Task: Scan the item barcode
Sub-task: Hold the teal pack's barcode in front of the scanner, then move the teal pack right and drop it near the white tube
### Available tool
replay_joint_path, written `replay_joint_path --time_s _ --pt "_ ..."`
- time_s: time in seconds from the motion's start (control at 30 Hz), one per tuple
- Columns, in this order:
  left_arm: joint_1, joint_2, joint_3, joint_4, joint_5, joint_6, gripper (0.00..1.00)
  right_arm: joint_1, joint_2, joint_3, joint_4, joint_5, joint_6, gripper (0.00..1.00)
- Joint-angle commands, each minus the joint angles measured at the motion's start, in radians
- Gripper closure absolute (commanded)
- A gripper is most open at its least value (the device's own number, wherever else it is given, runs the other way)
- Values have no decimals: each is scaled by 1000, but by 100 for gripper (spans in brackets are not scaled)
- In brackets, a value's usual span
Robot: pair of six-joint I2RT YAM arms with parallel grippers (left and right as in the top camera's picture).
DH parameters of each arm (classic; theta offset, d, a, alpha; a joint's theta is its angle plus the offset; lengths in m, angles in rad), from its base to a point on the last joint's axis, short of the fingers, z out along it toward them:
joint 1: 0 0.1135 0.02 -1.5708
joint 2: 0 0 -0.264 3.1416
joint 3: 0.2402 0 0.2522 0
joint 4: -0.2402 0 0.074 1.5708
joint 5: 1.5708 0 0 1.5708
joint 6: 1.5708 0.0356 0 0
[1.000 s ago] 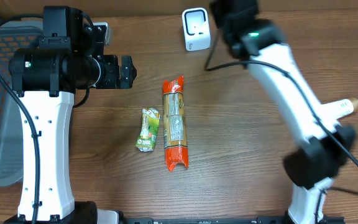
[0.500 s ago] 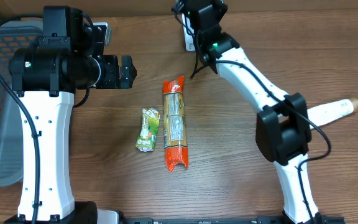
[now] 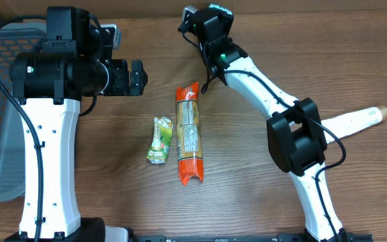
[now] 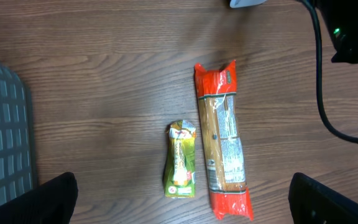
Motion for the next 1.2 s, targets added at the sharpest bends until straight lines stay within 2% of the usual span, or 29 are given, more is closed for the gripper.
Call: replay_joint_path --time_s 0.0,0.7,0.83,0.93,1.0,1.17 --pt "3 0 0 3 -3 23 1 8 -19 5 -13 7 -3 96" --pt "3 0 0 4 -3 23 1 32 -20 1 51 85 -3 96" --pt "3 0 0 4 -3 23 0 32 -58 1 62 97 8 96" --pt "3 0 0 4 -3 23 0 31 -127 1 55 96 68 96" --pt "3 0 0 4 -3 23 0 31 -187 1 11 79 121 96" --pt "3 0 0 4 -3 23 0 31 -384 1 -287 -43 304 96"
